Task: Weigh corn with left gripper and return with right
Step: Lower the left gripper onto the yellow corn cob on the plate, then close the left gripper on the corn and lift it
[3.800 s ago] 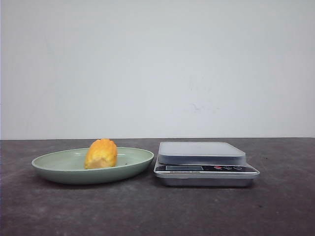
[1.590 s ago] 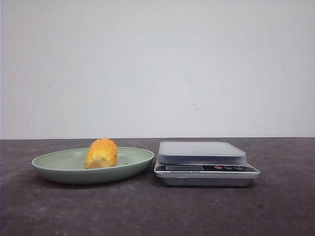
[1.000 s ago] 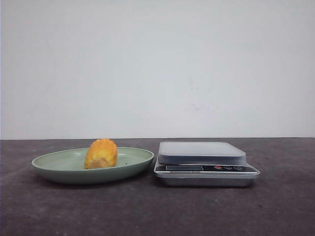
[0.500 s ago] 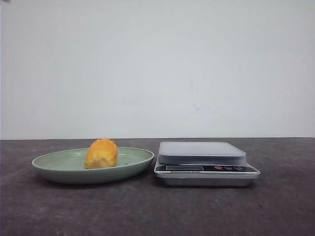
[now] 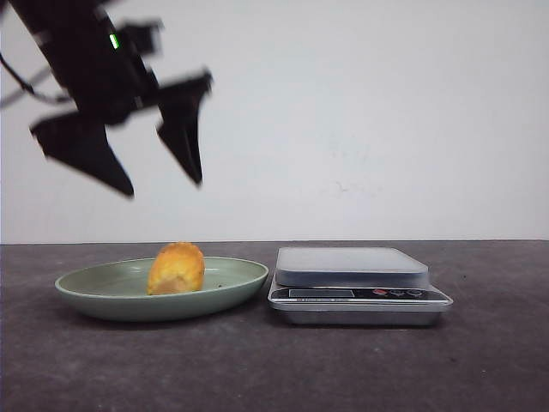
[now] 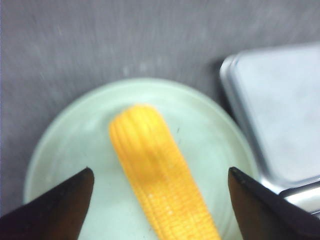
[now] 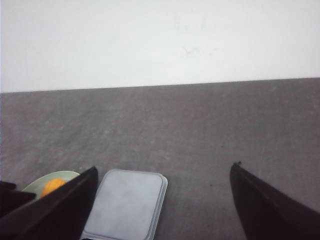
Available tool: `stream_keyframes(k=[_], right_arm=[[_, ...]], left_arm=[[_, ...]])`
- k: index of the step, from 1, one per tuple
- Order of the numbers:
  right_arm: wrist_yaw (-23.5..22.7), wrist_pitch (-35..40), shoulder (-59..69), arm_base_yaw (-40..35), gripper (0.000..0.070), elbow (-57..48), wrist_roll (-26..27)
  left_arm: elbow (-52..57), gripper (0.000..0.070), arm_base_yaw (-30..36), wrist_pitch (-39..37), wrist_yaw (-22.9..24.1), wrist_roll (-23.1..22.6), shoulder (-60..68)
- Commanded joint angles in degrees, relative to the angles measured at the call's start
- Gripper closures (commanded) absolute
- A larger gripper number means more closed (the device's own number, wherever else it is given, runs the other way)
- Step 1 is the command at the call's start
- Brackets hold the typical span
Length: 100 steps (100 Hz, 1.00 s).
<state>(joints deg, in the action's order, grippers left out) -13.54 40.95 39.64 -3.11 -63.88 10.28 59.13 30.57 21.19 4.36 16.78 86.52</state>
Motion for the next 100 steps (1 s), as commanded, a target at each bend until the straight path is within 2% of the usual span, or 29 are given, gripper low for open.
stream_keyframes(k=[1, 34, 52, 61, 85, 100], right_arm=[[-0.2, -0.3, 0.3, -0.2, 0.0164, -1.2, -0.5], [-0.2, -0.2, 0.3, -0.2, 0.0165, -1.2, -0.5], [-0.2, -0.2, 0.3, -0.2, 0.0165, -1.2, -0.5], [-0.2, -0.2, 0.3, -0.2, 0.0165, -1.2, -0.5], [0.0, -0.2, 0.3, -0.2, 0.0165, -1.2, -0.5], [0.0, -0.2, 0.3, -0.2, 0.0165, -1.2, -0.5]], left_arm=[[0.7, 0.0189, 0.4, -0.4, 0.3, 1.6, 2.8], [0.7, 0.0207, 1.4, -1.6, 0.3, 3.0, 10.1], [0.7, 0.0493, 1.8, -2.0, 0.3, 3.3, 10.1], [0.7, 0.07, 2.1, -2.0, 0.3, 3.2, 10.1], [1.9, 0.069, 3.1, -2.5, 0.3, 3.3, 6.4], [7.2, 0.069, 5.1, -1.0, -0.3, 3.9, 3.2]])
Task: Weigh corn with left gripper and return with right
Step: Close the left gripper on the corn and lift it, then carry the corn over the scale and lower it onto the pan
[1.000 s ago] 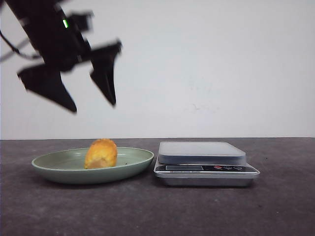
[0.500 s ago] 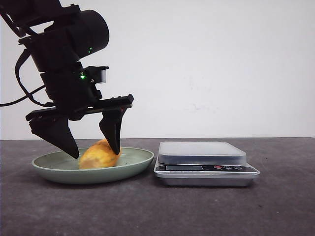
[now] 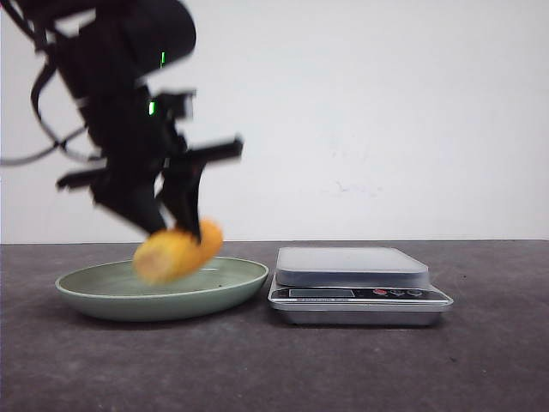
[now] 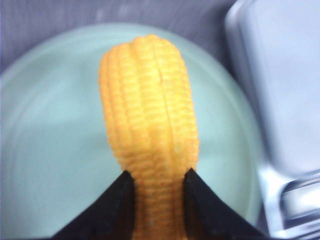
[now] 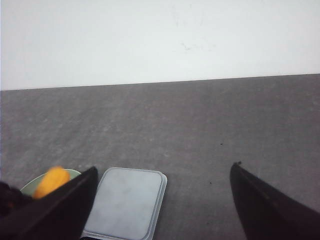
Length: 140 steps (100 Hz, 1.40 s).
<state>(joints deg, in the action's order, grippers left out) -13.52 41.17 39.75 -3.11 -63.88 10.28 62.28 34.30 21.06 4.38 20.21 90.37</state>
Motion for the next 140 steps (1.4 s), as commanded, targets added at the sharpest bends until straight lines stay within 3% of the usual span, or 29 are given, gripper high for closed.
stream_keyframes(k=[1, 46, 77, 118, 126, 140], right_arm=[[0.0, -0.4, 0.2, -0.2, 0.0165, -1.2, -0.5], [0.0, -0.3, 0.2, -0.2, 0.0165, -1.2, -0.5], [0.0, 0.1, 0.2, -0.2, 0.0165, -1.2, -0.5], [0.0, 1.8, 0.2, -0.2, 0.0165, -1.2, -0.5], [0.0, 2.1, 0.2, -0.2, 0.0165, -1.2, -0.5], [0.0, 2.7, 0.2, -0.2, 0.0165, -1.2, -0.7]], left_arm=[[4.6, 0.069, 1.6, -0.6, -0.3, 0.5, -0.7], [24.2, 0.069, 9.7, 0.3, -0.3, 5.9, 12.2], [25.6, 0.069, 11.7, -1.8, -0.3, 7.8, 21.5], [25.6, 0.0688, 12.6, -1.4, -0.3, 7.9, 24.5], [25.6, 0.062, 12.7, -1.3, -0.3, 7.9, 24.9], [25.6, 0.0336, 12.9, -1.4, -0.3, 7.2, 24.9]])
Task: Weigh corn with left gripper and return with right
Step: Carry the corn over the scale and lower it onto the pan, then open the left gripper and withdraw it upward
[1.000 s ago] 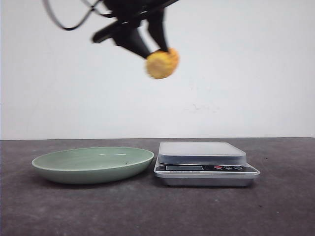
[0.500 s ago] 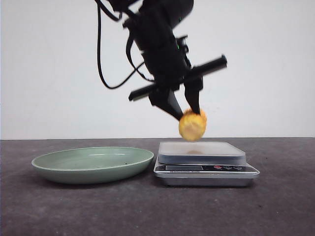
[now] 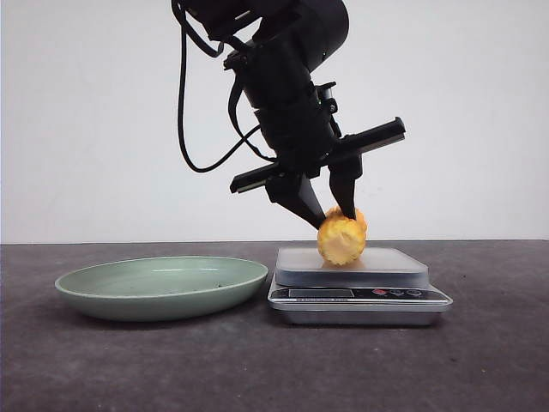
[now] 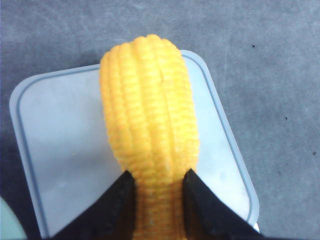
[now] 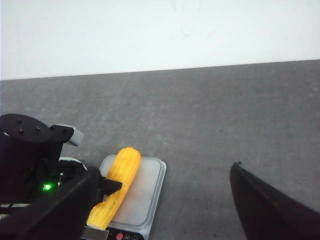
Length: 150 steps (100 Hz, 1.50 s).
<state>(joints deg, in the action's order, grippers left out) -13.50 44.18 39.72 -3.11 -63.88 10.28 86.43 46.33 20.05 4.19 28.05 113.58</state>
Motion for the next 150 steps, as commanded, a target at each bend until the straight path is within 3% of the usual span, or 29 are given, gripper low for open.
stream_keyframes(k=[1, 19, 33, 43, 71, 94, 120, 138, 150], right_arm=[[0.0, -0.3, 0.2, -0.2, 0.0165, -1.2, -0.7], [0.0, -0.4, 0.2, -0.2, 0.0165, -1.2, -0.7], [0.0, -0.4, 0.2, -0.2, 0.0165, -1.2, -0.7], [0.0, -0.4, 0.2, -0.2, 0.0165, -1.2, -0.7], [-0.1, -0.5, 0.2, -0.2, 0.0165, -1.2, -0.6], [-0.3, 1.0, 0.2, -0.2, 0.0165, -1.2, -0.7], [-2.2, -0.2, 1.2, -1.2, 0.0165, -1.2, -0.7], [-2.2, -1.8, 4.1, -5.1, 0.0163, -1.2, -0.6], [-1.4, -3.3, 7.0, -8.2, 0.0147, -1.2, -0.2]], left_arm=[[1.5, 0.033, 0.9, -0.5, -0.1, -0.7, 1.7], [1.5, 0.0301, 1.0, -0.6, -0.1, -1.0, 1.7], [2.2, 0.0217, 1.0, -0.1, -0.2, -1.7, 1.0], [2.5, 0.0214, 1.0, -0.4, -0.1, -2.4, -1.4], [3.1, 0.0221, 0.9, 1.7, 0.9, -11.1, -18.9], [3.1, 0.0221, -0.5, 12.4, 10.8, -19.6, -38.9], [3.1, 0.0221, -9.0, 30.0, 18.6, -20.3, -56.0], [2.9, 0.0221, -13.1, 37.7, 20.6, -19.5, -66.4], [2.9, 0.0224, -13.4, 41.8, 20.9, -16.7, -73.2]])
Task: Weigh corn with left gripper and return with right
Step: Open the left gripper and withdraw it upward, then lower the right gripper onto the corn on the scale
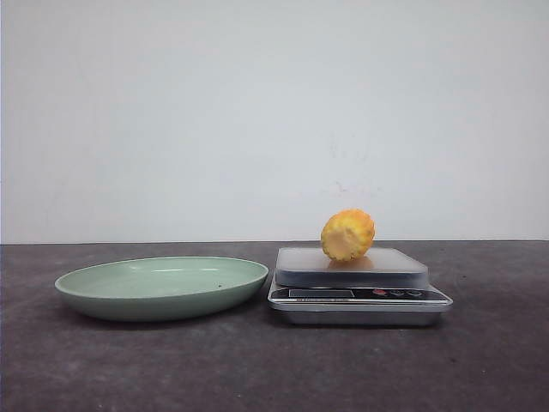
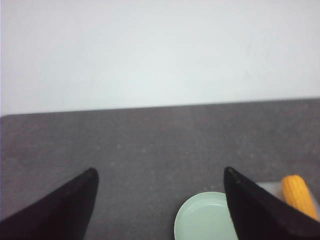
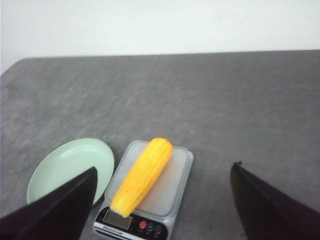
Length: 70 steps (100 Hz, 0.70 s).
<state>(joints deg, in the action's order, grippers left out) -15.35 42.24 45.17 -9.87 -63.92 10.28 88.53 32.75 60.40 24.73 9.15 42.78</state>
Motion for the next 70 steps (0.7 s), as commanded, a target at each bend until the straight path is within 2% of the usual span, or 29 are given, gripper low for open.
stream_keyframes(k=[1, 14, 25, 33, 46, 58, 70], right_arm=[[0.6, -1.5, 1.8, -1.7, 0.0147, -1.1, -0.2], [2.4, -4.5, 5.4, -5.4, 0.0143, -1.1, -0.2], [5.0, -6.8, 8.9, -8.6, 0.0097, -1.1, -0.2], [6.8, -8.2, 11.9, -10.7, 0.0067, -1.1, 0.1], [8.0, -11.0, 17.2, -13.6, 0.0067, -1.1, 1.0], [9.0, -14.2, 22.6, -15.5, 0.0066, -1.1, 2.4], [10.6, -17.4, 28.5, -17.1, 0.0067, -1.1, 3.4]], left_arm=[[0.8, 0.0224, 0.2, 1.6, 0.4, 2.4, -2.7], [0.5, 0.0224, 0.2, 8.0, 1.7, 5.2, -8.0], [-1.2, 0.0224, 0.3, 12.9, 2.9, 6.6, -11.8], [-3.6, 0.0224, 0.3, 13.6, 2.8, 8.2, -14.8], [-9.6, 0.0224, 0.3, 13.3, 2.8, 8.9, -21.0], [-16.6, 0.0224, 0.3, 13.3, 2.6, 11.2, -26.7], [-24.1, 0.0224, 0.3, 13.3, 0.7, 13.2, -31.5]])
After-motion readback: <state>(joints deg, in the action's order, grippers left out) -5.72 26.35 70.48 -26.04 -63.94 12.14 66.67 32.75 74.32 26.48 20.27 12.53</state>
